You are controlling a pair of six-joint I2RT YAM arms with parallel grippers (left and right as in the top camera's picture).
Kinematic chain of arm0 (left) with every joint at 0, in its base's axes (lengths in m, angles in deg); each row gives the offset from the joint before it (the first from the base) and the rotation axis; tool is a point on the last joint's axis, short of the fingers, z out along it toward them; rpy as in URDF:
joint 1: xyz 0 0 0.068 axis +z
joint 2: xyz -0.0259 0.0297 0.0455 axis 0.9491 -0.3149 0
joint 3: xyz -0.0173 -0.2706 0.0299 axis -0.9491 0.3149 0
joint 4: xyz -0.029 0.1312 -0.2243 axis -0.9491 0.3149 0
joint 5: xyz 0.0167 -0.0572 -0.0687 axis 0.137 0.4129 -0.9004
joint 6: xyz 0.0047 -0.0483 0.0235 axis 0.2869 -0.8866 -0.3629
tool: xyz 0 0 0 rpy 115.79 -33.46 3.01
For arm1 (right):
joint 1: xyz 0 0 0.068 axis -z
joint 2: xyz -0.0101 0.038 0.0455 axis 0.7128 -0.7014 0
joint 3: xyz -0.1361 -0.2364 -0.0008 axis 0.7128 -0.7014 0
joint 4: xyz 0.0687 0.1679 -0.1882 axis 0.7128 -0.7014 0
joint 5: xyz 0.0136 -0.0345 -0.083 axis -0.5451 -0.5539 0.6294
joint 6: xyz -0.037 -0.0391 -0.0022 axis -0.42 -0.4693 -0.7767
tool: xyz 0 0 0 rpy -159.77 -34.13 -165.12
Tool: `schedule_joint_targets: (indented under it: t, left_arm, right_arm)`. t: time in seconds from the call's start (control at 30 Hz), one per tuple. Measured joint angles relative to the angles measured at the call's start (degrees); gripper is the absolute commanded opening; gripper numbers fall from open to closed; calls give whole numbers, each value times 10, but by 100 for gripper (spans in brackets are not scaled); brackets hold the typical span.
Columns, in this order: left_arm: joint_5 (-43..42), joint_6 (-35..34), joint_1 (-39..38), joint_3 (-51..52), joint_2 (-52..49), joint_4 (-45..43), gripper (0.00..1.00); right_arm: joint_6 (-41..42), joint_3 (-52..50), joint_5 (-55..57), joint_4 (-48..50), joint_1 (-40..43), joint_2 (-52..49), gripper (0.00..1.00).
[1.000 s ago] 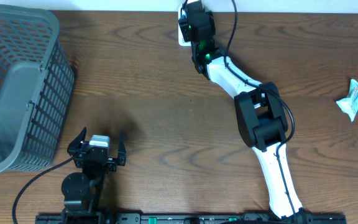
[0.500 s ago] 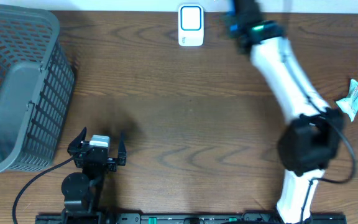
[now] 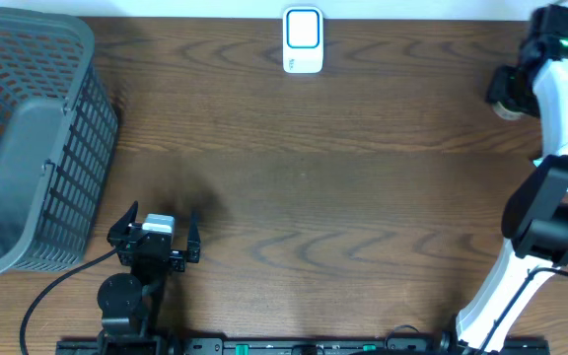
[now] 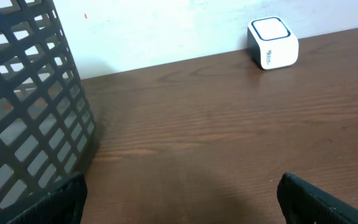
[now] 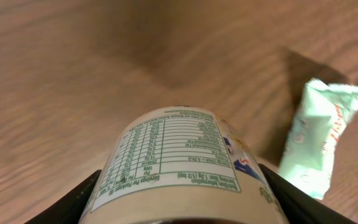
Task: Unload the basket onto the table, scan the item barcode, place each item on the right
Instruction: 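Carry the bottle to the right table edge and set it down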
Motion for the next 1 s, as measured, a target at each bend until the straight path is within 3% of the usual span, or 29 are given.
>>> schedule_joint_targets:
  t: [0.3,0.7,0.73,0.77,0.8,1.0]
  left_arm:
    - [0,0,0,0,0,0,98]
    - [0,0,0,0,0,0,98]
    - [0,0,0,0,0,0,98]
    - [0,0,0,0,0,0,98]
    - [0,0,0,0,0,0,98]
    - [0,0,0,0,0,0,98]
  right_arm:
    - [13,0,-19,12,66,-72,58]
    - [13,3,-15,44,110,-110,67]
    - [13,3,-15,44,122,-110,70]
    - [12,3,-13,44,135,-110,82]
    - [14,3,-10,43,151,-110,99]
    - [9,3,-25,37,218,-111,99]
